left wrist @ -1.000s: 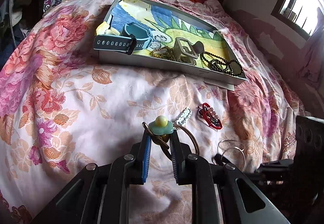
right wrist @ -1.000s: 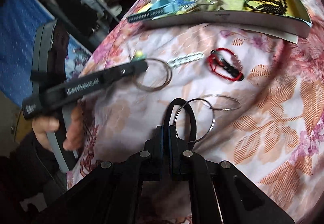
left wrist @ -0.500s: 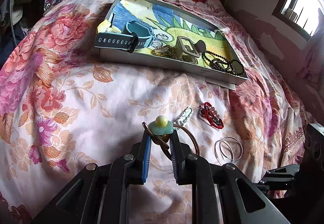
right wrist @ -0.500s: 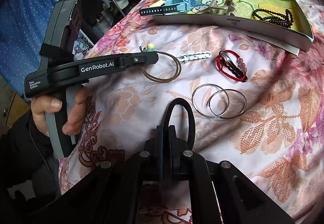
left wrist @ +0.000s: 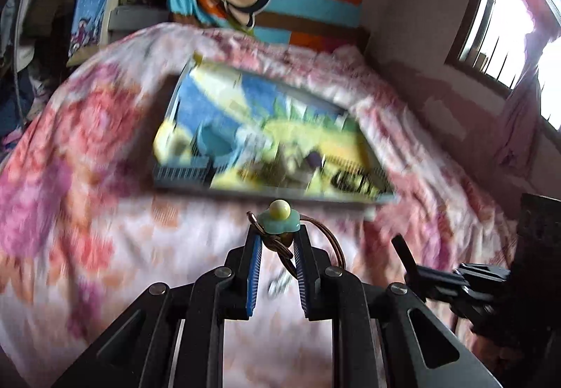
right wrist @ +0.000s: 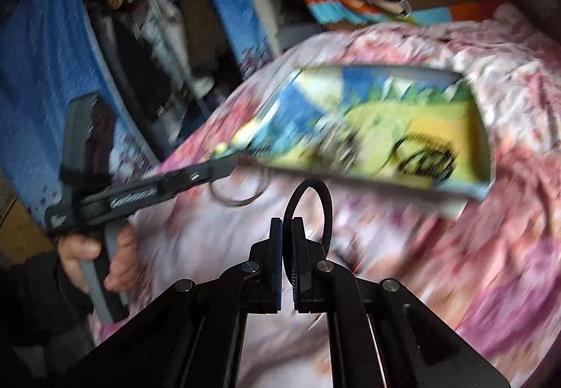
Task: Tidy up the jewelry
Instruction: 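Carry both hair ties over the tray with the left and right tools, then open the left tool over the tray while the right tool releases the black hair tie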
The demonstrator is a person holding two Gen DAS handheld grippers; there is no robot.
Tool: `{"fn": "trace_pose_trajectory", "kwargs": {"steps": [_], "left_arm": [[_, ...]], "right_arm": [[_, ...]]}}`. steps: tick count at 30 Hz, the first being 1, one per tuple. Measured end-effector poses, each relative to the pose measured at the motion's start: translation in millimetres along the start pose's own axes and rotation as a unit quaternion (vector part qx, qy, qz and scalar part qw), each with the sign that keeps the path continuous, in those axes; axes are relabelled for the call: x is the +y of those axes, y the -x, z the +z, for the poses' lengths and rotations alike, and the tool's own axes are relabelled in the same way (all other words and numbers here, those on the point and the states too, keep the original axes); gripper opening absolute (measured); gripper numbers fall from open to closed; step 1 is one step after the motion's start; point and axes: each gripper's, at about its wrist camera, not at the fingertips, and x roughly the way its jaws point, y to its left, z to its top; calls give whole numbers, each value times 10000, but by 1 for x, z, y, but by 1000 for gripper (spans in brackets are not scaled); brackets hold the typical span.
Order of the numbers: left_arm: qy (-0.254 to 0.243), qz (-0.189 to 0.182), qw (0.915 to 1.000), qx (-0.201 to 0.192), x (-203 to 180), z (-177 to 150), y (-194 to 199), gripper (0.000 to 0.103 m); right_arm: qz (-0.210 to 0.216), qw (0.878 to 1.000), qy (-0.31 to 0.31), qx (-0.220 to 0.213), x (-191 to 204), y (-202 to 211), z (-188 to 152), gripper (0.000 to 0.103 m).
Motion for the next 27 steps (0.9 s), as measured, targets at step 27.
{"fn": "trace_pose_trajectory", "kwargs": {"steps": [27], "left_arm": [[-176,892,9952,364,-30,64,-128,19]], "right_arm": [[-760,9924,-812,-518,-101,-74,24,7]]}}
